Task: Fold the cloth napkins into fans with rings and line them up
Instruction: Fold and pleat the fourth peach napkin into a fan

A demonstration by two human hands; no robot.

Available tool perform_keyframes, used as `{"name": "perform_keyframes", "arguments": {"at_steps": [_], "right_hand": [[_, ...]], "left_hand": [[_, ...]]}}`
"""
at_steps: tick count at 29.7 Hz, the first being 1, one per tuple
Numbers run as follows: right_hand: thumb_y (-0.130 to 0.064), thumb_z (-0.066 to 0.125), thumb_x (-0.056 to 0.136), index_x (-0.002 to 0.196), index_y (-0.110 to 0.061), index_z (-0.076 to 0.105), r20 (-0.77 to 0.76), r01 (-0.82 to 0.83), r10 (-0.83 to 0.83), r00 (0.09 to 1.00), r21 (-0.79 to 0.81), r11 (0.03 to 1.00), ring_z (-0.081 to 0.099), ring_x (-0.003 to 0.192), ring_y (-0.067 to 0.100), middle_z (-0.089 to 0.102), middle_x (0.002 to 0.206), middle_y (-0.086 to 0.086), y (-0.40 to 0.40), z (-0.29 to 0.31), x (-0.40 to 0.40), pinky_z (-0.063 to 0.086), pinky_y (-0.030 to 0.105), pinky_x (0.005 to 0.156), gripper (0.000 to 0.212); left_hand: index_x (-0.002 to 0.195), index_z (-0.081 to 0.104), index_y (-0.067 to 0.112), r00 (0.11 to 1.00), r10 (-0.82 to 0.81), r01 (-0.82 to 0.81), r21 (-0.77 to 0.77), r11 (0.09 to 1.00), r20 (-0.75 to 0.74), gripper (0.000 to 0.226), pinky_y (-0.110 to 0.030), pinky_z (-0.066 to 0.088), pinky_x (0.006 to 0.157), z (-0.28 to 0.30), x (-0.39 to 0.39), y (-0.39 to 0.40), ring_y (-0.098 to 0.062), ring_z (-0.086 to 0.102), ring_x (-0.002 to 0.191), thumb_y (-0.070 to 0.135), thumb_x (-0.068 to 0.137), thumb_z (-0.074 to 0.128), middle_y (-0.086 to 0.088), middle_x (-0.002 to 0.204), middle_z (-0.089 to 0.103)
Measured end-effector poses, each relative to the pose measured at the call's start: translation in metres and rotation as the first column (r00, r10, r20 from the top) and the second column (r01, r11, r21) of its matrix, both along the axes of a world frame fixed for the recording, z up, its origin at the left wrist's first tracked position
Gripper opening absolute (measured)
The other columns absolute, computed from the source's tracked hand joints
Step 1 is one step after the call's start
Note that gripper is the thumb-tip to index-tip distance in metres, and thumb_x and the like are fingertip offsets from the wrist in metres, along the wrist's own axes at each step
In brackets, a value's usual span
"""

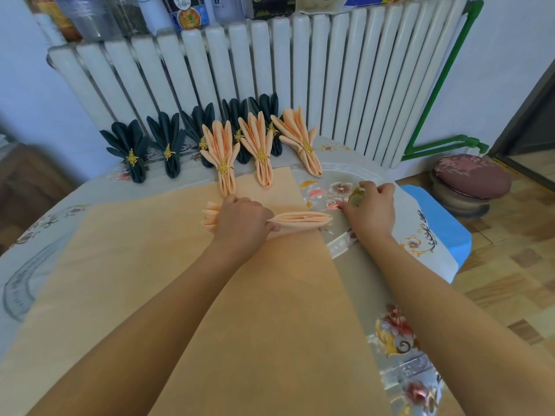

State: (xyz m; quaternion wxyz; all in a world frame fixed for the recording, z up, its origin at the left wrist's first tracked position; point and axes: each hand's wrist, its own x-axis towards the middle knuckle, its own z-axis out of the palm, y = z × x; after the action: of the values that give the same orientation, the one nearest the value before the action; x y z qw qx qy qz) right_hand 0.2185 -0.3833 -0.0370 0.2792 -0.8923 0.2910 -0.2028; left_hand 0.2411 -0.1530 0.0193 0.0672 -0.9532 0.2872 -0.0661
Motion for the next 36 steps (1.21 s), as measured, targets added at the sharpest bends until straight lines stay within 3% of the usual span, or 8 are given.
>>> {"name": "perform_keyframes", "arguments": {"at_steps": [3,7,11,14,21,24,27,36], "right_hand": [[-0.039,0.068,0.082,0.135,-0.015,0.047,-0.015,-0.007,0.006,1.000,-0.036,0.999,0.051,0.108,0.029,0.042,0.124,0.011,-0.002,-0.002,0.002,0.045,0.040,0.090,0.063],[-0.041,0.054,0.090,0.143,-0.009,0.034,-0.130,-0.029,0.000,0.992,-0.224,0.974,0.044,0.116,0.031,0.048,0.128,0.015,-0.005,-0.007,-0.002,0.040,0.039,0.091,0.064],[-0.038,0.054,0.092,0.148,-0.008,0.025,-0.134,-0.048,0.038,0.990,-0.072,0.996,0.039,0.124,0.030,0.043,0.134,0.016,-0.009,-0.009,-0.006,0.037,0.038,0.098,0.069],[-0.030,0.054,0.094,0.148,-0.010,0.027,-0.107,-0.094,0.091,0.990,-0.018,0.995,0.048,0.112,0.030,0.050,0.123,0.017,-0.008,-0.008,-0.013,0.040,0.035,0.090,0.063],[-0.017,0.055,0.094,0.126,-0.013,0.060,0.161,-0.193,0.167,0.973,0.158,0.968,0.057,0.094,0.018,0.066,0.105,0.011,0.002,-0.001,-0.044,0.033,0.013,0.076,0.033],[-0.013,0.057,0.092,0.108,-0.015,0.071,0.222,-0.263,0.197,0.955,0.326,0.908,0.064,0.082,0.011,0.071,0.092,0.001,0.014,0.003,-0.060,0.048,0.019,0.076,0.020],[-0.010,0.059,0.091,0.097,-0.015,0.071,0.239,-0.330,0.247,0.939,0.419,0.846,0.065,0.068,0.001,0.069,0.079,-0.007,0.029,0.007,-0.076,0.048,0.010,0.065,0.014],[0.000,0.062,0.087,0.085,-0.005,0.066,0.219,-0.536,0.527,0.821,0.611,0.582,0.061,0.065,0.012,0.067,0.079,0.008,0.082,0.025,-0.124,0.053,0.021,0.057,0.007]], "left_hand": [[0.109,0.067,0.029,1.000,-0.014,0.014,-0.007,1.000,-0.005,0.035,-0.033,0.031,0.094,-0.001,0.003,-0.003,-0.017,0.054,0.104,0.049,0.097,0.041,0.005,0.105,0.066],[0.113,0.066,0.030,0.999,-0.016,0.015,-0.026,1.000,-0.030,0.036,-0.033,0.030,0.095,-0.004,0.004,-0.008,-0.016,0.054,0.105,0.049,0.097,0.040,0.005,0.107,0.066],[0.113,0.065,0.030,0.999,-0.023,0.022,-0.014,1.000,-0.040,0.037,-0.033,0.031,0.097,-0.005,-0.001,-0.005,-0.015,0.054,0.106,0.050,0.098,0.039,0.006,0.108,0.066],[0.115,0.065,0.030,0.999,-0.019,0.018,-0.017,1.000,-0.042,0.037,-0.033,0.031,0.098,-0.005,-0.001,-0.004,-0.015,0.054,0.107,0.050,0.098,0.038,0.006,0.109,0.066],[0.112,0.066,0.030,0.999,0.002,-0.004,-0.049,0.999,-0.051,0.035,-0.032,0.029,0.096,-0.004,-0.006,0.010,-0.015,0.055,0.105,0.050,0.097,0.041,0.006,0.106,0.067],[0.106,0.068,0.030,0.998,0.028,-0.031,-0.069,0.997,-0.050,0.033,-0.032,0.029,0.091,0.000,-0.012,0.025,-0.015,0.055,0.101,0.048,0.097,0.042,0.006,0.100,0.066],[0.106,0.068,0.032,0.997,0.068,-0.071,-0.091,0.993,-0.040,0.032,-0.032,0.030,0.091,0.005,-0.021,0.045,-0.015,0.055,0.100,0.049,0.096,0.043,0.007,0.099,0.067],[0.094,0.070,0.028,0.990,0.143,-0.143,-0.152,0.978,-0.010,0.028,-0.032,0.028,0.086,0.014,-0.073,0.116,-0.017,0.058,0.094,0.044,0.096,0.047,0.006,0.091,0.067]]}}
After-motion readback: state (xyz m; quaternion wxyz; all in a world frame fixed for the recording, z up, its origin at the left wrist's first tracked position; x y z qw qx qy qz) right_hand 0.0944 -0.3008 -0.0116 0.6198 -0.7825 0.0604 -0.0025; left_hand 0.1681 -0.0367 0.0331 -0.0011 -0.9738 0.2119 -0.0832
